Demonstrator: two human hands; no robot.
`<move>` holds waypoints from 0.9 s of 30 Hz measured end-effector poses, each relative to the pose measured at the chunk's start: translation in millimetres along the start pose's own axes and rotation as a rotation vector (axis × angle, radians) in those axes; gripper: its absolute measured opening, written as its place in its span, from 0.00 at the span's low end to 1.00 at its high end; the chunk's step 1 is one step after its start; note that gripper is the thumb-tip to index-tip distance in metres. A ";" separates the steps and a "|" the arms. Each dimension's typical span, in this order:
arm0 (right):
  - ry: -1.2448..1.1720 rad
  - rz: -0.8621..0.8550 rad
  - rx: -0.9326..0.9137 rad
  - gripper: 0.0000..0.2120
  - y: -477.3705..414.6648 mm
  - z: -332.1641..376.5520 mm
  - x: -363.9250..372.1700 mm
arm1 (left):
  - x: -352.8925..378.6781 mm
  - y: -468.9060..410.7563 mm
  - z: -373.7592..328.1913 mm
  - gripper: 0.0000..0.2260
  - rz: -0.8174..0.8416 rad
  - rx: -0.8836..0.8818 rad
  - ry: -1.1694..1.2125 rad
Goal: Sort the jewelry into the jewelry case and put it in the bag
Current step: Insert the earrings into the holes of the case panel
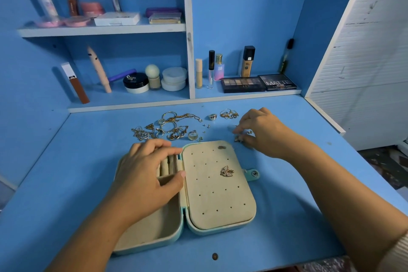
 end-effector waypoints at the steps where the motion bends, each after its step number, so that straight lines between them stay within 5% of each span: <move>1: -0.007 -0.004 -0.003 0.12 2.0 0.4 -2.8 | 0.3 -0.3 0.3 0.27 0.014 -0.005 0.004; 12: 0.085 0.050 -0.032 0.20 36.1 22.3 2.0 | -11.1 2.4 16.9 0.22 0.028 -0.037 0.068; 22: 0.082 -0.058 -0.052 0.09 32.9 33.4 4.6 | -11.3 4.8 20.9 0.24 -0.006 -0.017 0.070; 27: -0.127 -0.209 -0.077 0.06 34.6 51.2 -15.6 | -13.3 6.3 17.8 0.22 -0.045 -0.025 0.065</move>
Point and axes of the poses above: each hand's wrist, its own y-axis away from the middle knuckle, its own x-axis out of the palm, z = x × y, the point moved 10 cm from there along -y, towards the middle knuckle, and after that the axes turned 2 degrees about -x, right-handed, at the moved point
